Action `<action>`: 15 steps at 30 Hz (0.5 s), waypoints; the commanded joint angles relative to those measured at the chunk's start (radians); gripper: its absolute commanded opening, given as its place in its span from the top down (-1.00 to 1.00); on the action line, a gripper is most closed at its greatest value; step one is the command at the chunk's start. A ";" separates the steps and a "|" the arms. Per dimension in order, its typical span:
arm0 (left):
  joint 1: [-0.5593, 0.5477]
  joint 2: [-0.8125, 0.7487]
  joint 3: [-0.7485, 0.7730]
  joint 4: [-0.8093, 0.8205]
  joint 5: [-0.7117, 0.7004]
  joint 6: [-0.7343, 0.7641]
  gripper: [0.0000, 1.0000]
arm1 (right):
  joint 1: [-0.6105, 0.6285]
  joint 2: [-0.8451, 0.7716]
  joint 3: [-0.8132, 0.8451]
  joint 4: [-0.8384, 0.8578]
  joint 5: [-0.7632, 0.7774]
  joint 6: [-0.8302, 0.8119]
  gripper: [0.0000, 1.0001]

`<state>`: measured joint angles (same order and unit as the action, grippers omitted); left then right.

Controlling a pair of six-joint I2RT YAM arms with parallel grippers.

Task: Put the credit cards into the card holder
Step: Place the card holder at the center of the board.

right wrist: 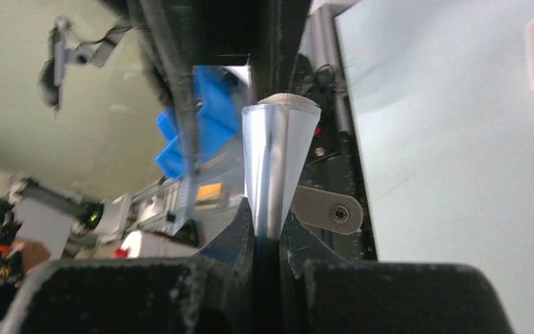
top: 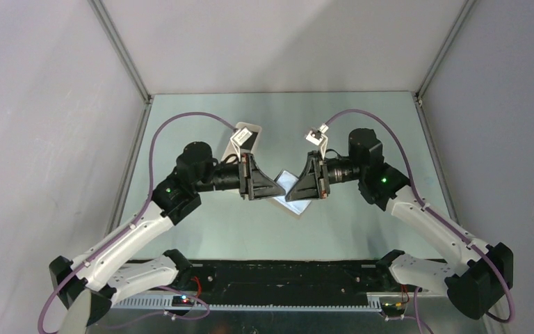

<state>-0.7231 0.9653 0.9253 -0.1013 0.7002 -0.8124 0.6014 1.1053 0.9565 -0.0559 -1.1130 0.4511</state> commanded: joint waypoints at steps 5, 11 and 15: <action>0.082 -0.088 0.004 -0.209 -0.378 0.100 -0.79 | -0.040 0.085 -0.015 -0.078 0.355 0.019 1.00; 0.098 -0.145 0.013 -0.359 -0.584 0.155 -0.94 | -0.050 0.218 -0.042 -0.043 0.469 0.078 1.00; 0.099 -0.153 0.015 -0.377 -0.574 0.181 -0.94 | -0.045 0.292 -0.066 0.004 0.509 0.110 0.94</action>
<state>-0.6285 0.8204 0.9237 -0.4179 0.2016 -0.6952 0.5556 1.3556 0.9096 -0.1215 -0.6819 0.5110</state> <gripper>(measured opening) 0.968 0.098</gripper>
